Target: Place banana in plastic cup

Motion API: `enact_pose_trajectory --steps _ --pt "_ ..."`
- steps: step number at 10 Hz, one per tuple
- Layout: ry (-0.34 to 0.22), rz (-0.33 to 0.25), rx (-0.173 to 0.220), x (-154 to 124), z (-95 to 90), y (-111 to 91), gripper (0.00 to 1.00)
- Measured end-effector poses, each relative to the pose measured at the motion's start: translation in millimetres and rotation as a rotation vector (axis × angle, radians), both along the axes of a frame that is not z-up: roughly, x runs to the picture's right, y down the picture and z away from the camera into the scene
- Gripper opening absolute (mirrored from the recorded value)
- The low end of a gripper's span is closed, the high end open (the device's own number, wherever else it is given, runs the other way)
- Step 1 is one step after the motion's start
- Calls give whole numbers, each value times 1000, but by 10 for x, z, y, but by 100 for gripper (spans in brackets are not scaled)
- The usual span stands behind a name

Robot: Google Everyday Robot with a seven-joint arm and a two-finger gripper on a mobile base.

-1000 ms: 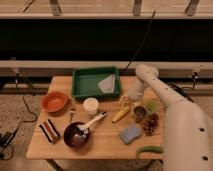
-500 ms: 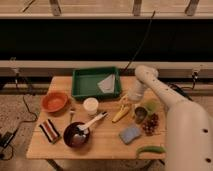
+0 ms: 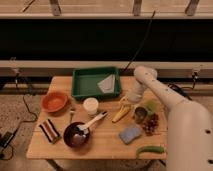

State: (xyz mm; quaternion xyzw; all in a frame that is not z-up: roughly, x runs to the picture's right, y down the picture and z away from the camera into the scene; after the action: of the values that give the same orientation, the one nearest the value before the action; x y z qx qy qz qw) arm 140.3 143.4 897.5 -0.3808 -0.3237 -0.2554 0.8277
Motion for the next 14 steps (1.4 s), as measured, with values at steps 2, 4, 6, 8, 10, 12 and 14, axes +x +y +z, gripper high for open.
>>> enact_pose_trajectory --steps 2,4,6,8,10,12,14 --pt "1 -1 1 -10 -3 -1 31" --pt "2 0 3 -12 -6 -7 9" --pt "1 1 6 -11 -18 -15 0" --pt "-4 5 11 -17 -49 -38 0" --pt "-6 22 25 -13 -125 -146 0" --pt "-11 62 36 28 -240 -351 0" --pt "-23 95 56 122 -370 -581 0"
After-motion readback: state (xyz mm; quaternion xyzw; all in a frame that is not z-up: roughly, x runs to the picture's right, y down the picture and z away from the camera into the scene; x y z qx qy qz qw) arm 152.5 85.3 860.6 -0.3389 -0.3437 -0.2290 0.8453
